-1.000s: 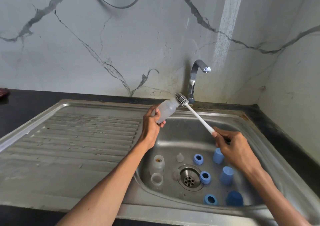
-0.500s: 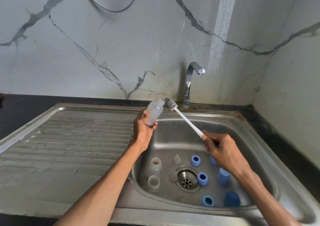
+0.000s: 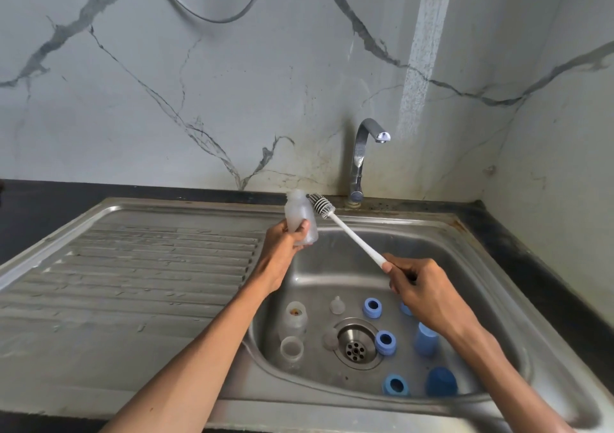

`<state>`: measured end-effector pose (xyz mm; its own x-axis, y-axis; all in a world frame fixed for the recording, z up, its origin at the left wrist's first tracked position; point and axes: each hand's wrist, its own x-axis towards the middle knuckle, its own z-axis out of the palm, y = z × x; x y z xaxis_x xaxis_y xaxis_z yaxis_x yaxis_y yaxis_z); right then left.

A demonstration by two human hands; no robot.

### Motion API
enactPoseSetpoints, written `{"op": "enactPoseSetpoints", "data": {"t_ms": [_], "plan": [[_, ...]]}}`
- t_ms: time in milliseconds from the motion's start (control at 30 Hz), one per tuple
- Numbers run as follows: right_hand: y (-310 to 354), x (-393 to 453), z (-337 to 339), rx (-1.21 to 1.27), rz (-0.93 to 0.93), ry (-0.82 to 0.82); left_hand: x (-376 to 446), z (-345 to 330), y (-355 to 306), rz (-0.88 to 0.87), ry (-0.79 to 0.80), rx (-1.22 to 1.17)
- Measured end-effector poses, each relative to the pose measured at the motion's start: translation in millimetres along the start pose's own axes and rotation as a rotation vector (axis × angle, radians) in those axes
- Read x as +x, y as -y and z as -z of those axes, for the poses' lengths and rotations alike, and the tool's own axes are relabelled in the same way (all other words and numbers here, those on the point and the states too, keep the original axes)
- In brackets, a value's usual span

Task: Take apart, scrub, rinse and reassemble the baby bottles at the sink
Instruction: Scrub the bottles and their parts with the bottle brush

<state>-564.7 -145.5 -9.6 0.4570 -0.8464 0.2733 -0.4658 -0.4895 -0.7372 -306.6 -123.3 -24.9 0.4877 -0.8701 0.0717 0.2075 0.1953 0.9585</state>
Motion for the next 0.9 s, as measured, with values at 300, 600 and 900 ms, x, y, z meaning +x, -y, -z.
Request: {"op": "enactPoseSetpoints", "data": {"t_ms": [300, 600, 900], "plan": [[4, -2, -5, -0.071, 0.040, -0.054, -11, -13, -7, 0.167, 0.087, -0.363], [8, -7, -5, -0.101, 0.081, 0.063, 2, 16, -17, 0.156, -0.043, -0.531], [11, -5, -2, -0.068, 0.082, -0.020, -12, -19, -7, 0.215, 0.067, -0.506]]}}
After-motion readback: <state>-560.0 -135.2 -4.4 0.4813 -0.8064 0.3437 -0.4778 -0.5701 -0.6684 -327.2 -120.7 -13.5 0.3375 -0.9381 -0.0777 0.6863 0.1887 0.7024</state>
